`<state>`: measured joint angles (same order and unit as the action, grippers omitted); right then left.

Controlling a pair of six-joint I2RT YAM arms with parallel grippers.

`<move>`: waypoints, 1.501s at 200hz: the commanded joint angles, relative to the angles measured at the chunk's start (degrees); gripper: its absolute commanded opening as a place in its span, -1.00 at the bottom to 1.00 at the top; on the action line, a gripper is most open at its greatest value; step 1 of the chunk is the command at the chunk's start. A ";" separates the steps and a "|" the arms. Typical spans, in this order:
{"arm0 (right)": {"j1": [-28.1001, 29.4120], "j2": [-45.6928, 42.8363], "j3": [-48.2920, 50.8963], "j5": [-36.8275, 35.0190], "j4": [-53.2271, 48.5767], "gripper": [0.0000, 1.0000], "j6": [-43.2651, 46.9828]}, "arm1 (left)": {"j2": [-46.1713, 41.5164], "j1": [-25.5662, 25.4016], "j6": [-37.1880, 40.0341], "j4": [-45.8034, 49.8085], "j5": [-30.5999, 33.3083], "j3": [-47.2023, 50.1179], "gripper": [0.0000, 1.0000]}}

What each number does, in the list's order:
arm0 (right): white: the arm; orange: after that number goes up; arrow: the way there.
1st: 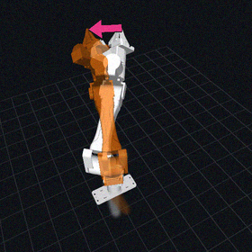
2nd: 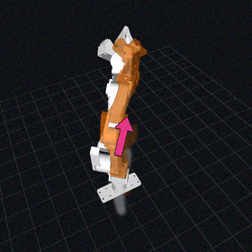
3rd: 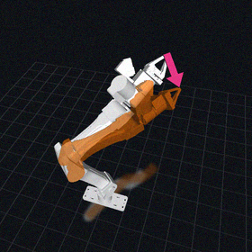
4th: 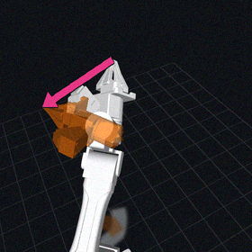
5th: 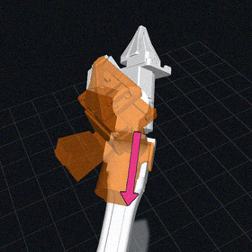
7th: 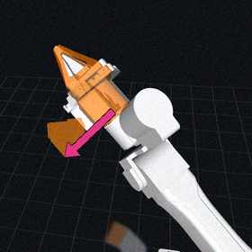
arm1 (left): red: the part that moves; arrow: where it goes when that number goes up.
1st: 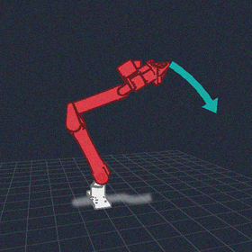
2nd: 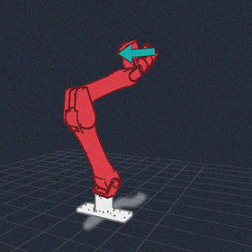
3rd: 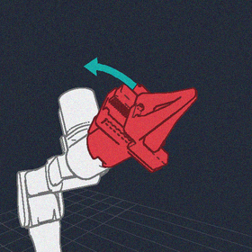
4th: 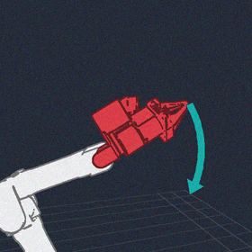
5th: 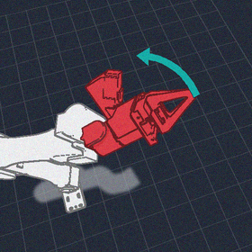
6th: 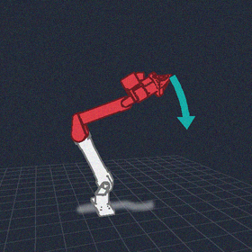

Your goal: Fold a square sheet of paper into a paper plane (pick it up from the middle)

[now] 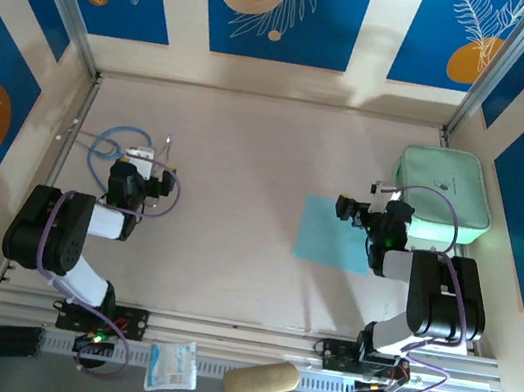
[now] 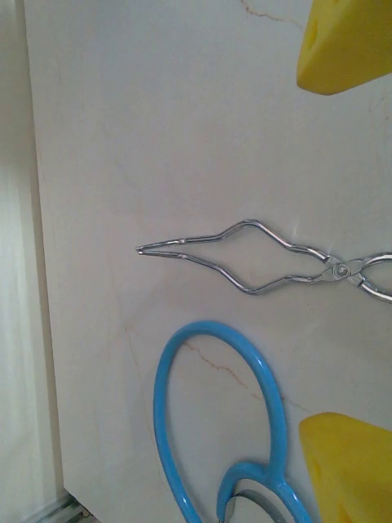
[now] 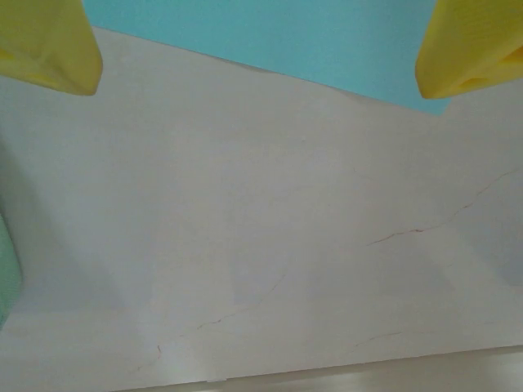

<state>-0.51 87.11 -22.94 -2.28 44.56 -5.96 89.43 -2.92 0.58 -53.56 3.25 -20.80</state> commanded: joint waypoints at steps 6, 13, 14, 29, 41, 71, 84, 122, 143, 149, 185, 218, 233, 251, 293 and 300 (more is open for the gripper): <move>-0.28 0.08 -1.15 1.14 0.95 0.98 0.42 | 0.22 -0.41 1.09 -0.95 0.39 -0.29 0.99; -0.28 0.08 -1.15 1.14 0.92 0.98 0.42 | 0.21 -0.41 1.09 -0.95 0.45 -0.28 0.99; -0.28 0.08 -1.15 1.14 0.90 0.98 0.42 | 0.22 -0.42 1.09 -0.94 0.45 -0.25 0.99; -0.28 0.08 -1.15 1.14 0.98 0.98 0.42 | 0.21 -0.42 1.09 -0.88 0.45 -0.30 0.99; -0.28 0.08 -1.21 1.12 0.97 0.98 0.42 | 0.10 -0.40 1.09 -0.93 0.37 -0.26 0.99; -0.30 0.08 -1.22 1.06 0.94 0.98 0.42 | 0.13 -0.39 1.16 -0.97 0.41 -0.30 0.99; -0.34 0.16 -1.30 1.22 0.91 0.98 0.38 | 0.20 -0.38 1.09 -0.87 0.36 -0.28 0.99; -0.37 0.12 -1.30 1.26 0.80 0.98 0.33 | 0.22 -0.41 1.09 -0.74 0.45 -0.47 0.99; -0.41 0.08 -1.24 1.29 0.84 0.98 0.33 | 0.22 -0.40 1.09 -0.76 0.49 -0.42 0.99; -0.42 0.10 -1.28 1.38 0.76 0.98 0.33 | 0.25 -0.42 1.09 -0.73 0.47 -0.46 0.99; -0.54 0.10 -1.37 1.62 0.85 0.98 0.24 | 0.13 -0.42 0.42 -2.42 1.98 0.42 0.99; 1.54 -3.84 -5.94 -1.25 -10.03 0.98 2.01 | -1.58 -0.42 0.04 -3.14 3.22 1.53 0.99; 3.34 -6.65 -10.38 -3.56 -18.99 0.98 3.28 | -4.73 -0.37 -0.18 1.66 4.42 0.56 0.99; 6.27 -10.39 -13.45 -7.17 -23.98 0.98 3.49 | -10.13 -0.42 -0.73 9.04 6.51 -1.07 0.99; 9.48 -15.80 -31.30 -12.00 -52.46 0.98 -15.94 | -22.69 -0.42 -10.92 35.20 6.55 -11.51 0.99; 9.11 -15.15 -34.91 -10.43 -57.35 0.98 -18.36 | -23.66 -0.42 -13.23 40.12 5.93 -14.23 0.99</move>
<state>9.19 72.90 -47.11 -11.25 9.61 -11.55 70.26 -2.92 -4.23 -32.69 9.08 -26.52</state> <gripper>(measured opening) 0.990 0.994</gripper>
